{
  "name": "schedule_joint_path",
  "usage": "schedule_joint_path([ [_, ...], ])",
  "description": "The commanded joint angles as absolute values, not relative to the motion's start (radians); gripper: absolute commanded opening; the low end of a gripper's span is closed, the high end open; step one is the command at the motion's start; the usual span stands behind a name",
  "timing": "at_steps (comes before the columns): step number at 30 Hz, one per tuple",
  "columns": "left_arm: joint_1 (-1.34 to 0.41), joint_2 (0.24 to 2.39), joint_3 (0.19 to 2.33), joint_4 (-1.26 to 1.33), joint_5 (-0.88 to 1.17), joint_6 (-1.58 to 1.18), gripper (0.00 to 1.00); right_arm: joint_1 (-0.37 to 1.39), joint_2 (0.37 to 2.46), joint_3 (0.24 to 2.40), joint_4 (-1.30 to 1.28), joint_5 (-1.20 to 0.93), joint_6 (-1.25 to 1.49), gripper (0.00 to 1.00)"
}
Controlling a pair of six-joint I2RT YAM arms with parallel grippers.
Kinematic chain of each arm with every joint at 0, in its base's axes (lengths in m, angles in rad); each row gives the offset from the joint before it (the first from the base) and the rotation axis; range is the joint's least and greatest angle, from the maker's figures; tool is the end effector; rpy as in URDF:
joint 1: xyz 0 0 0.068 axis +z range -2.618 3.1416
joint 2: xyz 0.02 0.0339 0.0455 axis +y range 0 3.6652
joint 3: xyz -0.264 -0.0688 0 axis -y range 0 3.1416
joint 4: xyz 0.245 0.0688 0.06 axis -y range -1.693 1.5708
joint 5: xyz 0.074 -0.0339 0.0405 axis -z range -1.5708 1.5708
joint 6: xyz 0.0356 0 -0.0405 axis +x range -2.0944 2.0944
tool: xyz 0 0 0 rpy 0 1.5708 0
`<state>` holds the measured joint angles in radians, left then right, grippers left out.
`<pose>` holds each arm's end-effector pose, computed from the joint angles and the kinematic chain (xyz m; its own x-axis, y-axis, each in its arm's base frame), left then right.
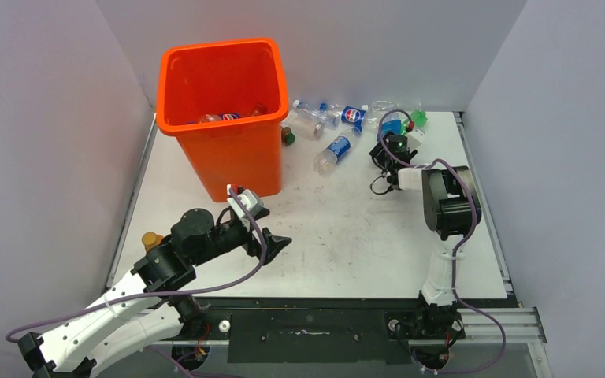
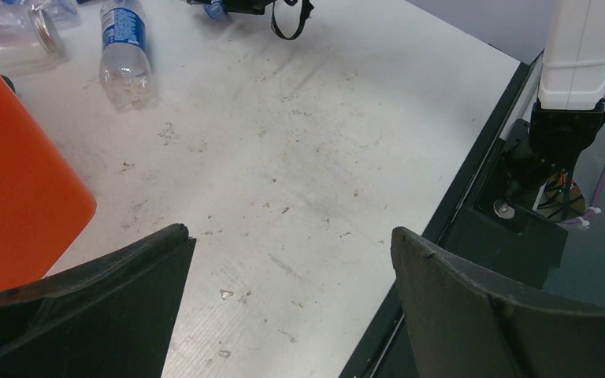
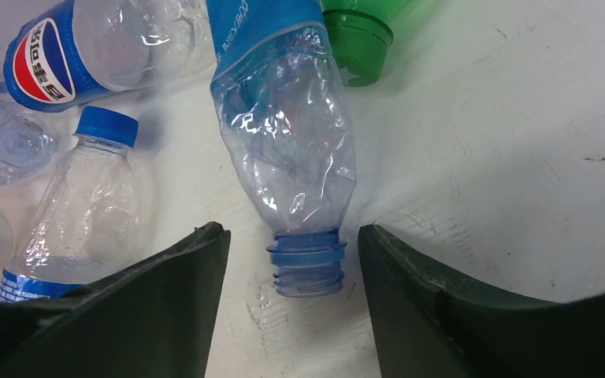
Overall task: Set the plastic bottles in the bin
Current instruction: Pick up the plastic bottle at the center of the board.
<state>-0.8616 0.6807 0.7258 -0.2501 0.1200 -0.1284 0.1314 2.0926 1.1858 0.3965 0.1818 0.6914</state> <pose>0.1035 -0.1272 0.3284 -0.2377 0.0818 -0.9679 0.8059 0.5728 -0.1495 0.4420 0.0519 0.1332 -0.3555 0.5856 -0.7285 0.3300 0.8079 0.4884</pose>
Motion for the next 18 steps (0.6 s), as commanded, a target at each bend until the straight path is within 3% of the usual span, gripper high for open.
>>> schedule_joint_path([
  [1,-0.855,0.668,0.752,-0.203,0.146,-0.144,0.96,0.127,2.128,1.2,0.367,0.159,0.694,0.57],
  [12,-0.852,0.663,0.748,-0.201,0.142,-0.137,0.96,0.129,2.049,1.102,0.43,0.109,0.66,0.07],
  [18,-0.844,0.623,0.727,-0.168,0.132,-0.141,0.96,0.161,1.813,0.883,0.533,0.074,0.793,0.05],
])
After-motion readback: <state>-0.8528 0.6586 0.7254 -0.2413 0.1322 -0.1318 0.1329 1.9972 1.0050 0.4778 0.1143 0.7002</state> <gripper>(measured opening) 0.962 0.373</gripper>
